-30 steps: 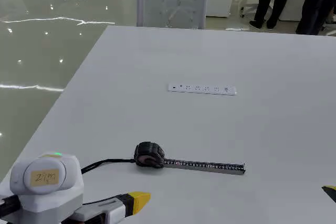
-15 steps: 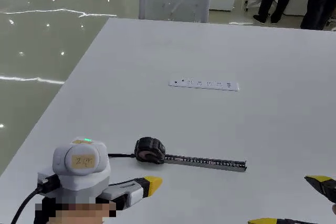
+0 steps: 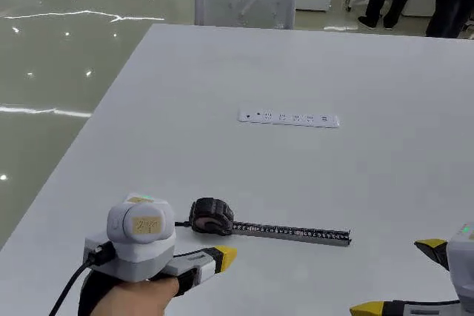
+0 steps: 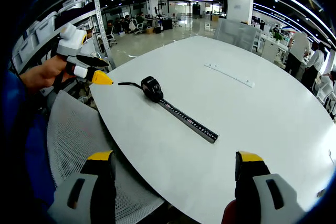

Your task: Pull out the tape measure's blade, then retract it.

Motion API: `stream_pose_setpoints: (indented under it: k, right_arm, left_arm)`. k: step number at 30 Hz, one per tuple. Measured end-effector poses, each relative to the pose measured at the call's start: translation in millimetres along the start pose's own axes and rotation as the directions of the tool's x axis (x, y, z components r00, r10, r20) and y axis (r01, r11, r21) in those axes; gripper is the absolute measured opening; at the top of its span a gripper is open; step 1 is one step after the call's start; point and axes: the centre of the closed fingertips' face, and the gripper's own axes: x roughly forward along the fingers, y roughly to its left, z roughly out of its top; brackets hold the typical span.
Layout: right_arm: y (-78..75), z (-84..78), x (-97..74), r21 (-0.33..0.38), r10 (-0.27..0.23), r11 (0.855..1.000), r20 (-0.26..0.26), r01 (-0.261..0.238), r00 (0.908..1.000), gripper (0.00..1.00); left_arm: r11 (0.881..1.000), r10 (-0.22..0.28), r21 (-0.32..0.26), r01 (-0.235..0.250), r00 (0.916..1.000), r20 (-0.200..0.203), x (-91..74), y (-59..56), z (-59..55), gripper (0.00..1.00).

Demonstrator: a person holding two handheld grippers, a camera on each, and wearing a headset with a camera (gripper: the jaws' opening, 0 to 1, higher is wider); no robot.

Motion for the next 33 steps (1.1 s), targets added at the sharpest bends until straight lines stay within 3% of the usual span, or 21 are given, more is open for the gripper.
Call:
stream_pose_setpoints:
  k: [7, 17, 23, 33]
  right_arm:
    - [-7.8, -2.1, 16.3, -0.016, 0.015, 1.000, -0.020, -0.016, 0.9997, 0.90]
    - [-18.1, -11.6, 42.6, -0.055, 0.046, 0.997, -0.068, -0.050, 0.9966, 0.87]
    - [-27.8, -26.2, 60.5, -0.075, 0.070, 0.994, -0.121, -0.080, 0.9902, 0.85]
    - [-49.5, -32.9, 83.2, -0.119, 0.090, 0.987, -0.174, -0.112, 0.9805, 0.81]
  left_arm:
    - [1.000, 0.007, -0.015, -0.007, 1.0000, -0.001, 16.4, 0.1, 2.8, 0.96]
    - [0.999, 0.012, -0.052, -0.012, 0.9998, -0.013, 36.4, 5.3, -3.1, 0.95]
    - [0.998, 0.020, -0.053, -0.021, 0.9996, -0.021, 51.7, 8.5, -7.3, 0.93]
    - [0.998, 0.022, -0.063, -0.024, 0.9989, -0.041, 76.0, 11.2, -8.0, 0.90]
